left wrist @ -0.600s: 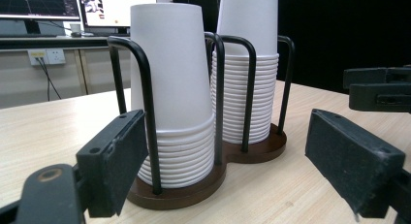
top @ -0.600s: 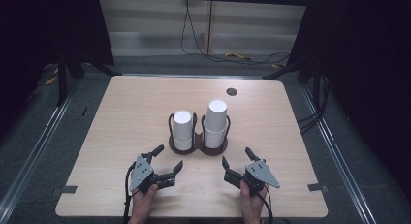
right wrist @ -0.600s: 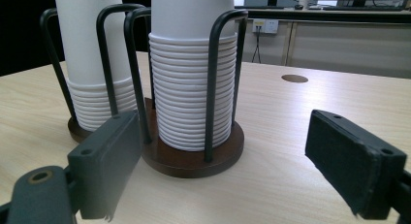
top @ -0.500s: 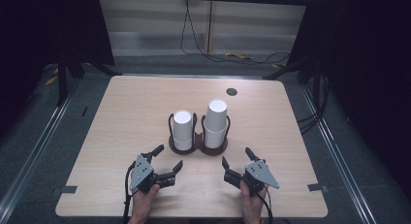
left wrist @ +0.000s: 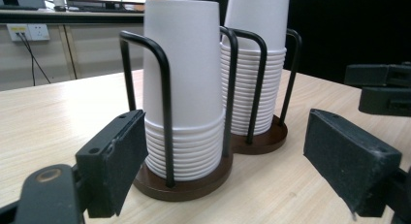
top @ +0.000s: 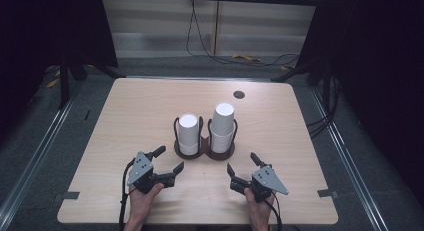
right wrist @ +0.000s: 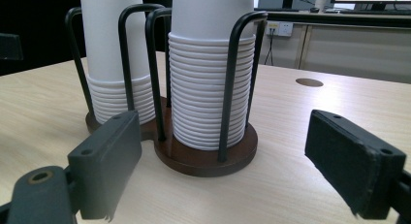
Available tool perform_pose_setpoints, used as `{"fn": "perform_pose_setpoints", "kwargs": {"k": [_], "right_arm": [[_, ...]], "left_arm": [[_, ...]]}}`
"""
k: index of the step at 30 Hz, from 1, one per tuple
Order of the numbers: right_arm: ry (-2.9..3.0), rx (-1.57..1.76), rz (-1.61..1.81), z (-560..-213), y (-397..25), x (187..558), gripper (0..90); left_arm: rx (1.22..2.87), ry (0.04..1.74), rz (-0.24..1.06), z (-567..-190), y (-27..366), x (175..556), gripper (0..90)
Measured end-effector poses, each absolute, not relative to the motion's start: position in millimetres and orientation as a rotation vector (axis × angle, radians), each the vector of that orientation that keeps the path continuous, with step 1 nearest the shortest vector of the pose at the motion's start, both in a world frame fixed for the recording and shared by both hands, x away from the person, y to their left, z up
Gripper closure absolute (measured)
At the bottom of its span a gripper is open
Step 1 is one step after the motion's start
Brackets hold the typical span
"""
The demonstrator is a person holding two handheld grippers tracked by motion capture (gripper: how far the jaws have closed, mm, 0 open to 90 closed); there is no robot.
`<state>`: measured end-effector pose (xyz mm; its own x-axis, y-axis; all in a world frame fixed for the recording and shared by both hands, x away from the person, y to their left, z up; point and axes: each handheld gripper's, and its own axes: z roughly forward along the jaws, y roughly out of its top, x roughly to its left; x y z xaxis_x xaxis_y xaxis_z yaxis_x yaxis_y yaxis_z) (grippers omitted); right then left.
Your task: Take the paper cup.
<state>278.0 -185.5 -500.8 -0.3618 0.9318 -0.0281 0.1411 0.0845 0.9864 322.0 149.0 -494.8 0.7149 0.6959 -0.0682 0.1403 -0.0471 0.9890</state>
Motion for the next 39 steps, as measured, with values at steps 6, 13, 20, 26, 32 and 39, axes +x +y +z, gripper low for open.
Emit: {"fn": "perform_pose_setpoints", "kwargs": {"k": [6,13,20,26,32,39], "right_arm": [[1.639,1.078,1.365,-501,-186,278,12.9],[1.644,1.046,1.382,-501,-185,274,12.9],[1.650,1.051,1.403,-501,-187,275,13.0],[1.651,1.046,1.413,-501,-187,274,13.1],[1.654,1.058,1.414,-501,-187,275,13.1],[1.655,1.057,1.418,-501,-188,275,13.1]], "left_arm": [[1.592,0.694,0.496,-489,148,322,15.9],[1.611,0.686,0.464,-479,149,324,15.9],[1.667,0.639,0.485,-461,150,333,16.1],[1.683,0.631,0.485,-451,151,339,16.2],[1.715,0.616,0.470,-440,152,347,16.2],[1.761,0.611,0.396,-429,156,359,17.1]]}}
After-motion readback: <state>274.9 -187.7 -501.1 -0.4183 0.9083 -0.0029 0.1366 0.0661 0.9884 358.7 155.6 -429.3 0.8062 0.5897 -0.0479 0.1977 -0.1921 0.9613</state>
